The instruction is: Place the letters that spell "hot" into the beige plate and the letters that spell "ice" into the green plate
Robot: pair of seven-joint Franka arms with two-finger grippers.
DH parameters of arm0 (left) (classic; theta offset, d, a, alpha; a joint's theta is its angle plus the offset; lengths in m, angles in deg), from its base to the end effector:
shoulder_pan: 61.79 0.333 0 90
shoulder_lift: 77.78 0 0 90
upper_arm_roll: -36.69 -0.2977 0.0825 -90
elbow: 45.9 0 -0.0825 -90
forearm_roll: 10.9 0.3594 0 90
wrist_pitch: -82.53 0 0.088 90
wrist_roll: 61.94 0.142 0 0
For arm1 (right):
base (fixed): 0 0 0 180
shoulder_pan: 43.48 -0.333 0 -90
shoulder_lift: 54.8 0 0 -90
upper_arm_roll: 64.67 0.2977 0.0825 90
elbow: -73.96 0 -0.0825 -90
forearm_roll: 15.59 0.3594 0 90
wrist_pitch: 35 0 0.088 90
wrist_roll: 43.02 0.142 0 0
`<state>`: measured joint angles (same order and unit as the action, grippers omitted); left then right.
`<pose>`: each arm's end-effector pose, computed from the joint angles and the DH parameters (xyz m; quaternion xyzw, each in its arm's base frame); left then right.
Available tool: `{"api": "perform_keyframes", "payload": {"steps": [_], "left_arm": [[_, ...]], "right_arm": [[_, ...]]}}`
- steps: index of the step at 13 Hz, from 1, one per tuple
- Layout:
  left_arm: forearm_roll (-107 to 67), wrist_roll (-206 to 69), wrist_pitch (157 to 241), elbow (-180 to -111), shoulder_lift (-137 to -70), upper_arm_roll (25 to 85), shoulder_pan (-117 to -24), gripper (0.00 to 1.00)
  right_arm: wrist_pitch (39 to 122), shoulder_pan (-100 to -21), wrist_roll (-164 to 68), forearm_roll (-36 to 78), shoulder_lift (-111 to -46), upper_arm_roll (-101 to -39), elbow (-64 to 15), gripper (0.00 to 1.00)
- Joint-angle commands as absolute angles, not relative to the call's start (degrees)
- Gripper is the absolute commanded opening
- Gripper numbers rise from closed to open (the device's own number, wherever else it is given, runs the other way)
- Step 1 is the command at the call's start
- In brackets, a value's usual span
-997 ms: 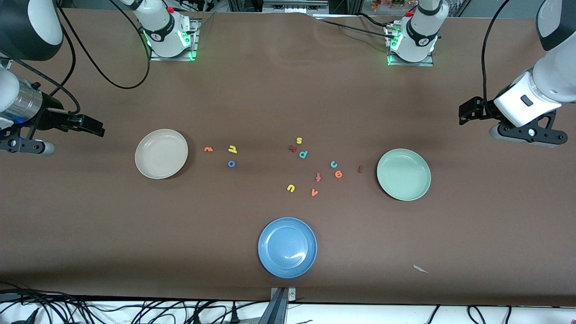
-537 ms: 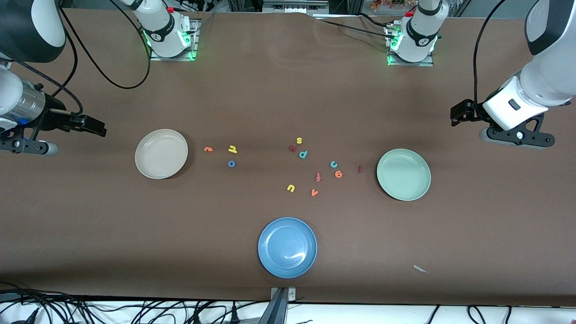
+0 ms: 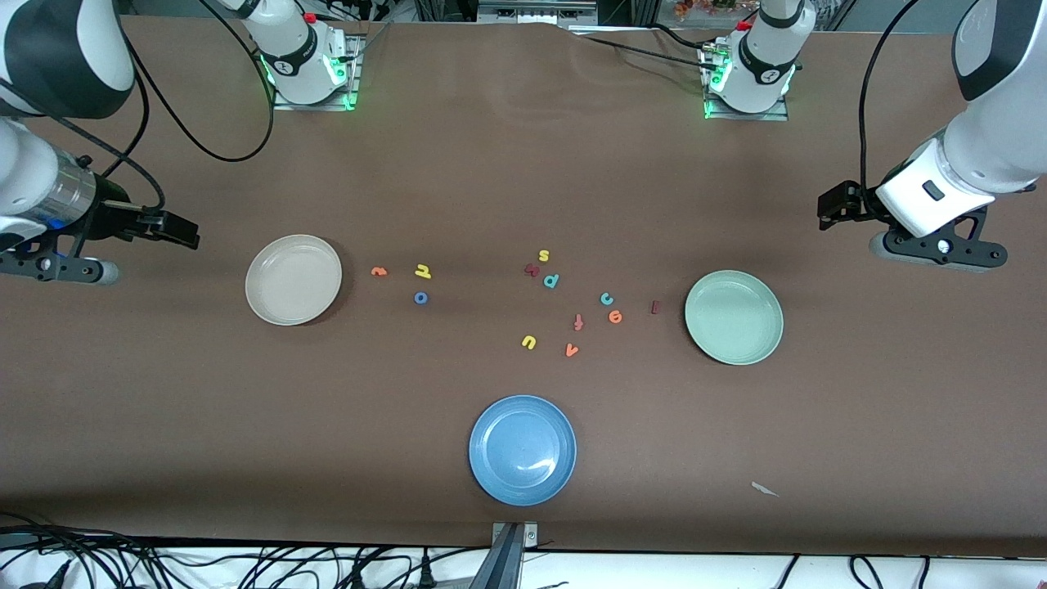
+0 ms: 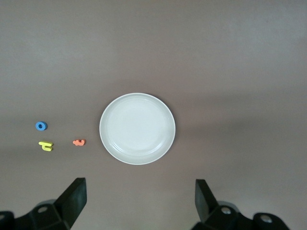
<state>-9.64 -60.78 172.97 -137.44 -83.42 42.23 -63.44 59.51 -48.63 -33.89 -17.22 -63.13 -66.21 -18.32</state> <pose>0.5452 -0.0637 0.5070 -0.9956 0.0734 0.0581 0.0093 0.5647 0.0325 0.4801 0.9974 -0.0462 -0.0511 0.0219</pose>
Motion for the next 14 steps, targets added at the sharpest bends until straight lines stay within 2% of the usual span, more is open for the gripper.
{"api": "perform_keyframes", "payload": {"steps": [1, 7, 14], "left_arm": [[-9.5, -61.2, 173.2, -137.1, -83.6, 43.2, -63.5, 1.00], [-9.8, -60.4, 174.3, -136.7, -87.0, 43.5, -66.2, 1.00], [-10.0, -61.2, 188.2, -137.0, -99.3, 43.7, -75.1, 1.00]], "right_arm": [[61.8, -49.0, -33.2, -18.3, -62.5, -65.9, -19.7, 1.00], [65.7, -49.0, -34.0, -18.2, -61.7, -65.9, -22.0, 0.99], [66.0, -49.0, -34.0, -18.2, -62.0, -66.1, -21.9, 0.99]]}}
